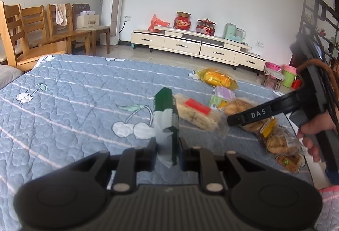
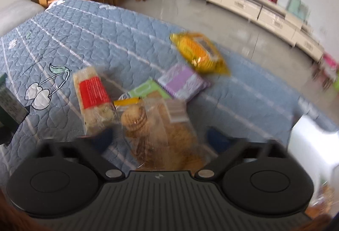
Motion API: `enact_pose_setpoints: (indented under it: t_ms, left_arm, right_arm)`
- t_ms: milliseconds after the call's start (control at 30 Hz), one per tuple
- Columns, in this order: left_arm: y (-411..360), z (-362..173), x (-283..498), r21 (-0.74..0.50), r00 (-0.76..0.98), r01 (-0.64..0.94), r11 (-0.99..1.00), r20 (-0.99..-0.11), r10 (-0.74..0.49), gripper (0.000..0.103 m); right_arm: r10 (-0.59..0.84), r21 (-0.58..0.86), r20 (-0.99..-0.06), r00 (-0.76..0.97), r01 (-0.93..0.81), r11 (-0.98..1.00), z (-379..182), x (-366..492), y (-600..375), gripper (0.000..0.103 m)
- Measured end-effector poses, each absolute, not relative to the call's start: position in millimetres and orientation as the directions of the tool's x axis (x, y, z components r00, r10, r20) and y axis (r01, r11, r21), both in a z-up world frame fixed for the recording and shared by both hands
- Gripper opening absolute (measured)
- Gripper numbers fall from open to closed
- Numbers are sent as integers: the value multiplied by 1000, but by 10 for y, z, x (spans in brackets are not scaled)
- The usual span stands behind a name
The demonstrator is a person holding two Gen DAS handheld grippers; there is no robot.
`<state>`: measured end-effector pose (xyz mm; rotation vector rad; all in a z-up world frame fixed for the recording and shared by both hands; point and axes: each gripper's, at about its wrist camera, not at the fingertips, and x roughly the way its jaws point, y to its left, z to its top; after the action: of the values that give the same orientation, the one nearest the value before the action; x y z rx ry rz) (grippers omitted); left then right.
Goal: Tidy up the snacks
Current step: 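Lift the green box with the left tool while the right tool grasps the biscuit bag, then carry the green box and biscuit bag toward the white box with both tools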
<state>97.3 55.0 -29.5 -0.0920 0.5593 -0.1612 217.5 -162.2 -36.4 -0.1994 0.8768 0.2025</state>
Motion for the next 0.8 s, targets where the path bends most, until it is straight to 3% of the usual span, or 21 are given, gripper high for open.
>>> enact_pose_setpoints:
  t_ms: [100, 467, 800]
  left_arm:
    - [541, -283, 977, -126, 837, 122, 984, -521, -170, 18]
    - [416, -43, 750, -99, 851, 138, 985, -498, -169, 18]
    - [316, 289, 349, -65, 864, 158, 985, -474, -170, 18]
  right_arm:
    - [110, -69, -736, 668, -236, 969, -307, 2049, -1673, 64]
    - [104, -33, -581, 807, -151, 988, 223, 969, -1661, 60]
    - [29, 2, -537, 843, -33, 999, 457, 41, -1794, 60]
